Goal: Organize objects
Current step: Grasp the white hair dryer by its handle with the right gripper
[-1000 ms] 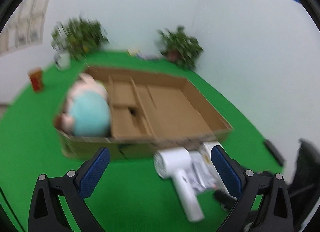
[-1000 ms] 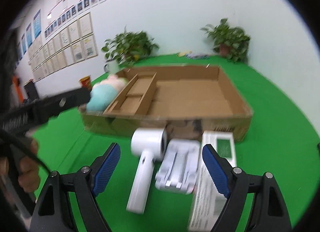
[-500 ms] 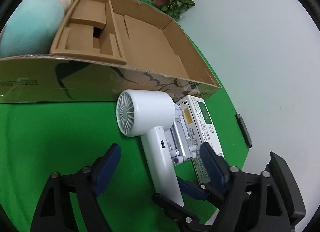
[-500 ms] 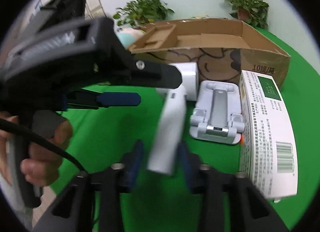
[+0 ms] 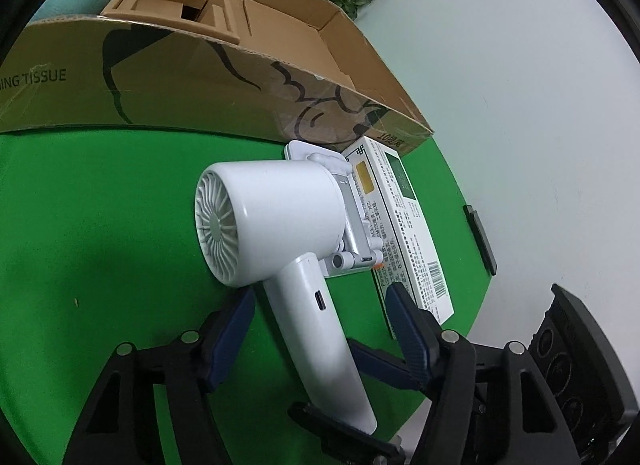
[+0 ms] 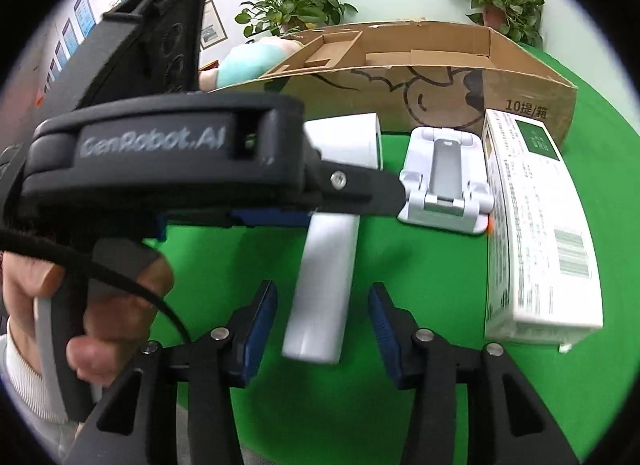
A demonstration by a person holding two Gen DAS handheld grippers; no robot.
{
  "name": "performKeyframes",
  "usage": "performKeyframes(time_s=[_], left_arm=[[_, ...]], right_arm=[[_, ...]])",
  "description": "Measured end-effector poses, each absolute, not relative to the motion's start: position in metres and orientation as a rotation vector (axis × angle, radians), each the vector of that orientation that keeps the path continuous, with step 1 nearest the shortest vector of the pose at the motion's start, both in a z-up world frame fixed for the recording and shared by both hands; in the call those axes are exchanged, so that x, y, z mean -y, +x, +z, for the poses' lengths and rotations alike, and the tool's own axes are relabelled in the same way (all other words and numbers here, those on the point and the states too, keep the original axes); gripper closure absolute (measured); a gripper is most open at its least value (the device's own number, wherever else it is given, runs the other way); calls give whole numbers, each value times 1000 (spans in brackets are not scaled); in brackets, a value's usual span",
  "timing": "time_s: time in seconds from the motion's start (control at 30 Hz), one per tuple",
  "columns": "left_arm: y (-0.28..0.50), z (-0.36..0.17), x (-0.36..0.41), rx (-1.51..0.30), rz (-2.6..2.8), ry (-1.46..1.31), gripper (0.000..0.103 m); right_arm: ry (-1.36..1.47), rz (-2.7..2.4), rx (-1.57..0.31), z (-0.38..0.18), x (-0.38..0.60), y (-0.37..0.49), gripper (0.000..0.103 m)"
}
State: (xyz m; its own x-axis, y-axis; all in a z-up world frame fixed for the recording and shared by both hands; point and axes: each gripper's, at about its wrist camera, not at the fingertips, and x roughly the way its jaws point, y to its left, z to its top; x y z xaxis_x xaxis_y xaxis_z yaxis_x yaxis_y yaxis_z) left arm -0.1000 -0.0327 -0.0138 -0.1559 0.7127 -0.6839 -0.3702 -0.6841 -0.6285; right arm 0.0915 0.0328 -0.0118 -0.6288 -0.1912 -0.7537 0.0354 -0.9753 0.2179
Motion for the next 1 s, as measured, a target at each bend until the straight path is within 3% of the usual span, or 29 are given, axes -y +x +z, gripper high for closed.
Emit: performKeyframes(time_s=[0.23, 0.4, 1.0], left_arm=[[-106, -20, 35, 463, 1903, -1401, 57], [-105, -21, 32, 419, 1927, -1401, 67], [-86, 6, 31, 345, 1978, -1327, 71]], right_arm=[[1307, -2725, 258, -10, -35, 70, 57], [1327, -2728, 212, -15, -26, 74, 74], [1260, -2848, 195, -9, -18, 87, 75]])
